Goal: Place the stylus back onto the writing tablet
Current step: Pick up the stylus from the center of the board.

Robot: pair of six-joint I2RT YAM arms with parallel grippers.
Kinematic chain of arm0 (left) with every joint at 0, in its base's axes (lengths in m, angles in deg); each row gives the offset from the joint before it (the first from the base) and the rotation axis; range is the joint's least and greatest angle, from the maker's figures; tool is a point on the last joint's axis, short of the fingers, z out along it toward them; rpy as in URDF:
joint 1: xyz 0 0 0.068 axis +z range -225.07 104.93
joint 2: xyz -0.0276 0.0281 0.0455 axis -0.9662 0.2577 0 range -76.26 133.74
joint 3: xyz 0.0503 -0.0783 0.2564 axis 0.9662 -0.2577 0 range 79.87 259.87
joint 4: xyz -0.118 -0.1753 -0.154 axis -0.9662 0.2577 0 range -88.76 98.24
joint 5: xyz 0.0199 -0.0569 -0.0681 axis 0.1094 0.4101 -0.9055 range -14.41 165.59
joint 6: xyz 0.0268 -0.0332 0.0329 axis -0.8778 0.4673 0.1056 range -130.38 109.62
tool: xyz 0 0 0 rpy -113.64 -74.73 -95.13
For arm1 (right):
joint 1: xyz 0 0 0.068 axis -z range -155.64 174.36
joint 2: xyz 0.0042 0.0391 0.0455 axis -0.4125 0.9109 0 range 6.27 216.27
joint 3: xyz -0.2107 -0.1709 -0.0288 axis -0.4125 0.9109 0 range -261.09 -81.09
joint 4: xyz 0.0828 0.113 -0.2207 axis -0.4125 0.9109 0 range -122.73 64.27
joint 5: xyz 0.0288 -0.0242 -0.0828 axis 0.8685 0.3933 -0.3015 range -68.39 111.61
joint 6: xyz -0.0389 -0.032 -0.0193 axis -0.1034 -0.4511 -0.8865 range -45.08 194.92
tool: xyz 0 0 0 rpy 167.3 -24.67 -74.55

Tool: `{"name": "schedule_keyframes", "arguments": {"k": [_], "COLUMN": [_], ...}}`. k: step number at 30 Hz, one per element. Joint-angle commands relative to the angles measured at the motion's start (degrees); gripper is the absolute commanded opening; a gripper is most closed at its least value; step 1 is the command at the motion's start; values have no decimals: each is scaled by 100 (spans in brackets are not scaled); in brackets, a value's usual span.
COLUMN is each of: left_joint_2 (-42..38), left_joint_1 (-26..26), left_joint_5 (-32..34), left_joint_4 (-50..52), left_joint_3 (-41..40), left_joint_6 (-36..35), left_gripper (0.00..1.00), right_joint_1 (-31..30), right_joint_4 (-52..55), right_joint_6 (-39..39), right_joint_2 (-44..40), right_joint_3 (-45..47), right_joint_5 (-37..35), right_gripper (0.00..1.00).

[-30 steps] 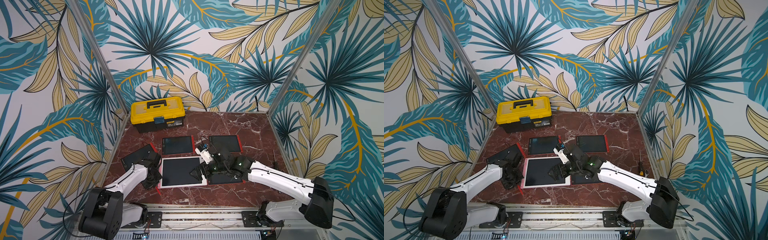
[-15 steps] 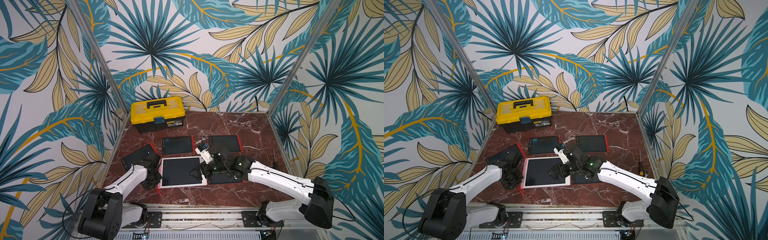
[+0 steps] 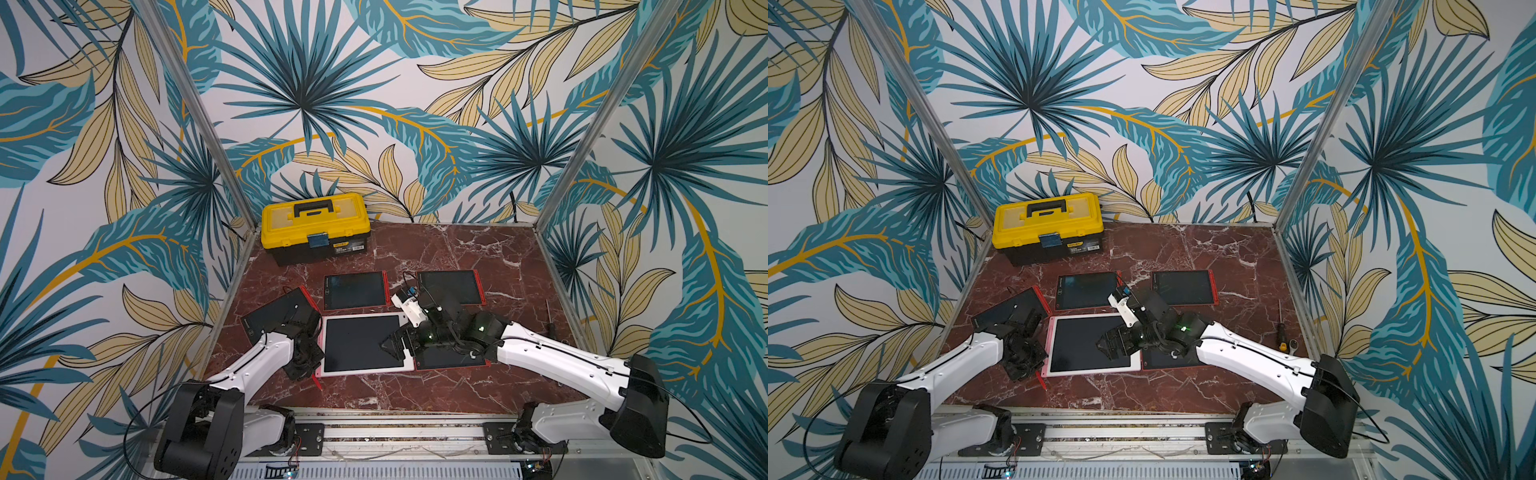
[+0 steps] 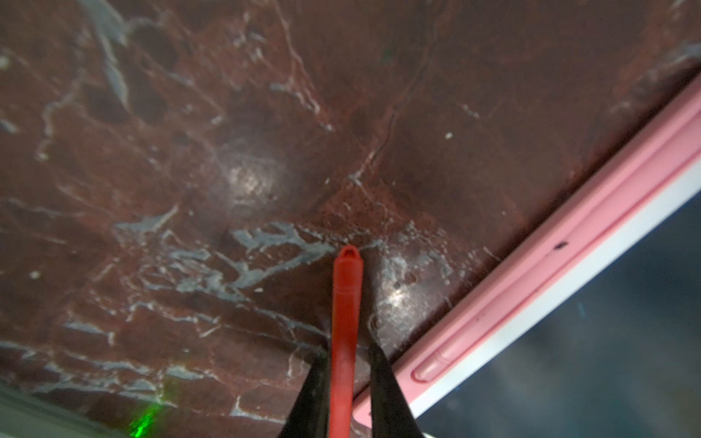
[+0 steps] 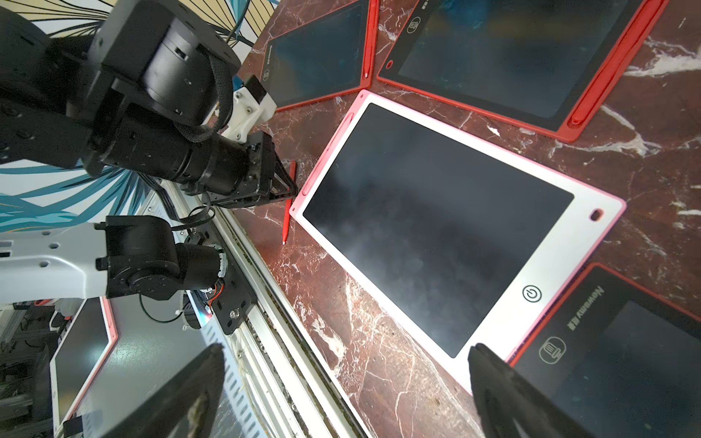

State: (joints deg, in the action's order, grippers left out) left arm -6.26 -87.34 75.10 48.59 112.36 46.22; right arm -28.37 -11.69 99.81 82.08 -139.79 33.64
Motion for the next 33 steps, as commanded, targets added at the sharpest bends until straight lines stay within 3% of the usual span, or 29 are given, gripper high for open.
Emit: {"name": "schedule_keyframes", "arguments": {"k": [1,6,33], "left_joint_2": [22,14,-478], "left_joint_1": [41,41,41], "left_joint_5": [-66,-34,-91], "left_joint_4": [-112,-139,370], "left_joint_3": [-195,-204,364], "left_joint_6": [71,62,-202], "left_gripper": [18,12,12], "right_joint_1": [-31,-32,-32], "right_joint_4": [2,19,-62], "right_joint_6": [43,25,111], "right_joint_2": [-128,-165,-160], "right_joint_3": [104,95,244], "right_joint_5": [-87,-129,-254], "right_gripper": [100,100,100]}}
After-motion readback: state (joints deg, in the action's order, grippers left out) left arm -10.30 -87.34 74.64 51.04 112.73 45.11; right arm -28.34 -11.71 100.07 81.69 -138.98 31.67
